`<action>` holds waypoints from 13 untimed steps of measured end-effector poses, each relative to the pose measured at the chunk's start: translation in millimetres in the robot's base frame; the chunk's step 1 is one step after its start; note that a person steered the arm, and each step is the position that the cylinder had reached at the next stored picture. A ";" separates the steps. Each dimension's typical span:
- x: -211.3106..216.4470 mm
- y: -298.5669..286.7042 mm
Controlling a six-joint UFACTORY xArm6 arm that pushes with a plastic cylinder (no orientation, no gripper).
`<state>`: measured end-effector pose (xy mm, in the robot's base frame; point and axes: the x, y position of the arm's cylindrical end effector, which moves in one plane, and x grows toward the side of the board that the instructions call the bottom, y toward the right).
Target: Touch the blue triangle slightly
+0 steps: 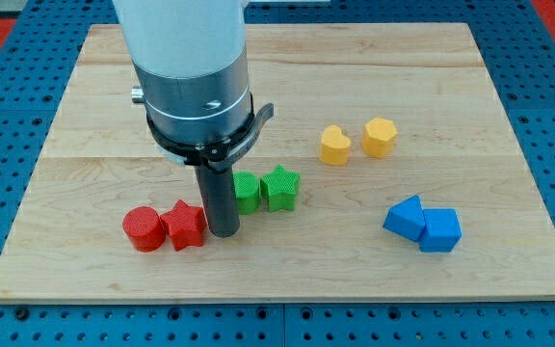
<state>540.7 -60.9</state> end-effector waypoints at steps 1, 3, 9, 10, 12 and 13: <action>-0.3 0.6; 1.3 0.6; 30.3 94.6; 18.2 136.8; -14.2 151.4; -14.2 156.2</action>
<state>526.5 95.3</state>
